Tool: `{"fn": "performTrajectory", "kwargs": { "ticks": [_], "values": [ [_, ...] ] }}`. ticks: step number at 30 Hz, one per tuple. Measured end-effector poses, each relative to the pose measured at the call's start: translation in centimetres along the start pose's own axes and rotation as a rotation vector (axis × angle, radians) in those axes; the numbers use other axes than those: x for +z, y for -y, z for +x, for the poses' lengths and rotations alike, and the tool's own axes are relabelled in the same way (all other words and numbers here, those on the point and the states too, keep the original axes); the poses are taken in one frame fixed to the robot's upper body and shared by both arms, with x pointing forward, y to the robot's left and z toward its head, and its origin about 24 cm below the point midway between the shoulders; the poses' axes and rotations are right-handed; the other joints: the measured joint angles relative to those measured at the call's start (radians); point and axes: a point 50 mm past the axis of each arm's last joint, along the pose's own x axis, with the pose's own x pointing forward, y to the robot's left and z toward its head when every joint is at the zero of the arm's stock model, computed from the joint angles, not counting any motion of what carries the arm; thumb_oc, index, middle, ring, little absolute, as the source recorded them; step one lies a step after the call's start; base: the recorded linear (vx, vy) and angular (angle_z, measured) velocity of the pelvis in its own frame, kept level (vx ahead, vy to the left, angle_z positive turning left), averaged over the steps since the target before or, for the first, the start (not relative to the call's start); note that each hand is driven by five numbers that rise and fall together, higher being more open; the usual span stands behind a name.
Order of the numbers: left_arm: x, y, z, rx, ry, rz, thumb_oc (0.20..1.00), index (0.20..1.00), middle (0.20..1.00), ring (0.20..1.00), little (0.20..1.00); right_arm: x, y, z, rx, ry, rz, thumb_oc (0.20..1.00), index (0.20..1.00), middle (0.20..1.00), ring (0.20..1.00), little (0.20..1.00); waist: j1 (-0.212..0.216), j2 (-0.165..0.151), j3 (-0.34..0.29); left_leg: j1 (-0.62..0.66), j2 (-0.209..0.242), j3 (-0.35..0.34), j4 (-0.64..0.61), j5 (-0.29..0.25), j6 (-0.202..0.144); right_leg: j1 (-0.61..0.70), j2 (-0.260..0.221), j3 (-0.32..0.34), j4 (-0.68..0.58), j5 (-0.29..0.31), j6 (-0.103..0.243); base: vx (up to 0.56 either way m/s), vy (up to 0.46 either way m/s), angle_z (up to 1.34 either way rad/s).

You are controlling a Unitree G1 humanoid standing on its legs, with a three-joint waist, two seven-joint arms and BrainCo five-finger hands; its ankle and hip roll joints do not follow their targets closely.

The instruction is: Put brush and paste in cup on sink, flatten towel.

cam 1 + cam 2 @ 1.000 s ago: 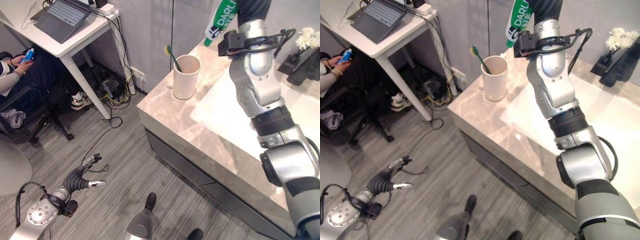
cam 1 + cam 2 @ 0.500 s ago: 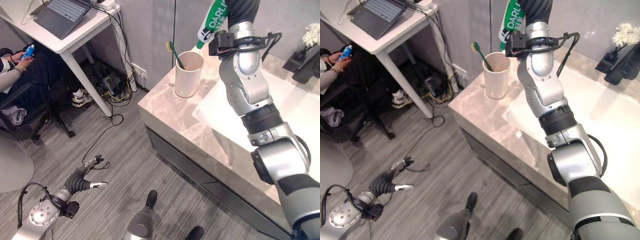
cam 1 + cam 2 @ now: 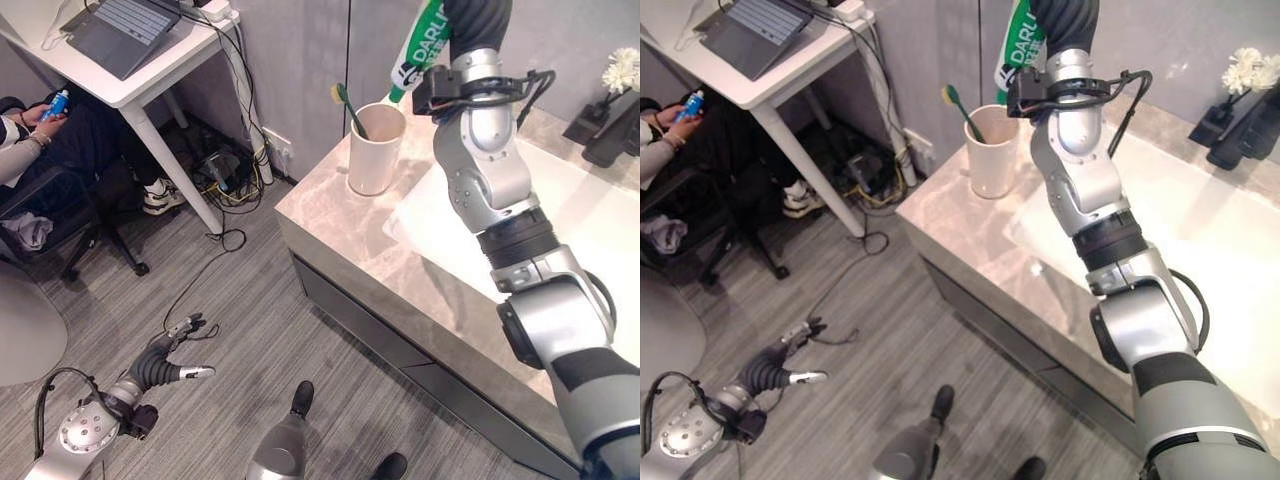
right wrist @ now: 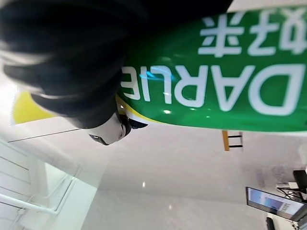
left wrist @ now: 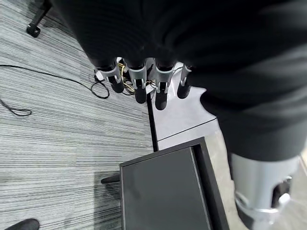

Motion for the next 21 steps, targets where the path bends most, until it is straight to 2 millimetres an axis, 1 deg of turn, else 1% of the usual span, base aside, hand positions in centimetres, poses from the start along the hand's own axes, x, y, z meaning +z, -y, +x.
{"fn": "performTrajectory", "kwargs": {
  "ticks": [6, 7, 8, 9, 10, 11, 16, 17, 21],
  "values": [
    [0.0, 0.0, 0.0, 0.0, 0.001, -0.003, 1.0, 1.0, 1.0, 1.0, 1.0, -0.2, -0.1, 0.0, -0.002, -0.007, 0.004, 0.2, 0.2, 0.2, 0.2, 0.2, 0.002, 0.0, 0.0, -0.001, -0.001, -0.002, 0.0, 0.0, 0.0, 0.0, 0.0, -0.002, 0.0, 0.0, 0.0, 0.0, 0.0, 0.0],
    [0.3, 0.9, 1.5, -0.006, 0.022, -0.023, 1.0, 1.0, 1.0, 1.0, 1.0, -1.2, -0.6, -0.2, -0.019, -0.038, 0.029, 0.2, 0.2, 0.2, 0.2, 0.2, -0.001, 0.006, -0.005, -0.002, -0.003, -0.002, 0.0, 0.0, 0.0, 0.0, 0.001, 0.0, 0.0, 0.0, 0.0, 0.0, 0.0, 0.0],
    [1.3, 1.9, 2.5, -0.038, 0.069, -0.035, 1.0, 1.0, 1.0, 1.0, 1.0, -2.6, -1.2, -0.4, -0.033, -0.102, 0.034, 0.2, 0.2, 0.2, 0.2, 0.2, -0.007, 0.005, -0.005, -0.004, 0.0, -0.001, 0.0, 0.001, 0.001, -0.002, 0.001, 0.0, 0.0, 0.0, 0.0, 0.0, 0.0, 0.0],
    [2.1, 2.0, 2.7, -0.043, 0.103, -0.035, 1.0, 1.0, 1.0, 1.0, 1.0, -3.1, -1.4, -0.5, -0.039, -0.123, 0.037, 0.2, 0.2, 0.2, 0.2, 0.2, -0.01, 0.0, -0.007, -0.008, 0.002, -0.002, 0.0, 0.001, 0.001, -0.006, 0.003, 0.0, 0.0, 0.0, 0.0, 0.01, 0.036, -0.02],
    [3.4, 1.9, 2.7, -0.041, 0.161, -0.039, 1.0, 1.0, 1.0, 1.0, 1.0, -3.3, -1.3, -0.6, -0.05, -0.137, 0.032, 0.2, 0.2, 0.2, 0.2, 0.2, -0.009, -0.004, -0.007, -0.013, 0.002, -0.002, 0.0, 0.001, 0.001, -0.012, 0.003, 0.0, 0.0, 0.0, 0.0, 0.0, 0.0, 0.0],
    [3.6, 1.7, 2.6, -0.032, 0.174, -0.045, 1.0, 1.0, 1.0, 1.0, 1.0, -3.3, -1.3, -0.6, -0.051, -0.138, 0.032, 0.2, 0.2, 0.2, 0.2, 0.2, -0.007, -0.003, -0.007, -0.013, 0.001, -0.001, 0.0, 0.001, 0.001, -0.013, 0.001, 0.001, 0.0, 0.0, 0.0, 0.0, 0.0, 0.0],
    [3.3, 1.2, 2.5, -0.006, 0.159, -0.055, 1.0, 1.0, 1.0, 1.0, 1.0, -3.4, -1.3, -0.6, -0.054, -0.142, 0.029, 0.2, 0.2, 0.2, 0.2, 0.2, -0.008, -0.003, -0.007, -0.014, -0.003, -0.001, 0.0, 0.001, 0.001, -0.014, -0.003, 0.001, 0.0, 0.0, 0.0, 0.0, 0.0, 0.0],
    [2.9, 1.0, 2.5, 0.004, 0.143, -0.056, 1.0, 1.0, 1.0, 1.0, 1.0, -3.4, -1.2, -0.6, -0.056, -0.147, 0.026, 0.2, 0.2, 0.2, 0.2, 0.2, -0.009, -0.003, -0.007, -0.015, -0.003, -0.001, 0.0, 0.001, 0.001, -0.015, -0.003, 0.001, 0.0, 0.0, 0.0, 0.0, 0.0, 0.0],
    [2.7, 1.1, 2.6, 0.016, 0.141, -0.072, 1.0, 1.0, 1.0, 1.0, 1.0, -3.6, -1.2, -0.6, -0.056, -0.157, 0.021, 0.2, 0.2, 0.2, 0.2, 0.2, -0.008, -0.001, -0.006, -0.016, -0.003, -0.002, 0.0, 0.001, 0.001, -0.015, -0.003, 0.0, 0.0, 0.0, 0.0, 0.0, 0.0, 0.0]
  ]
}}
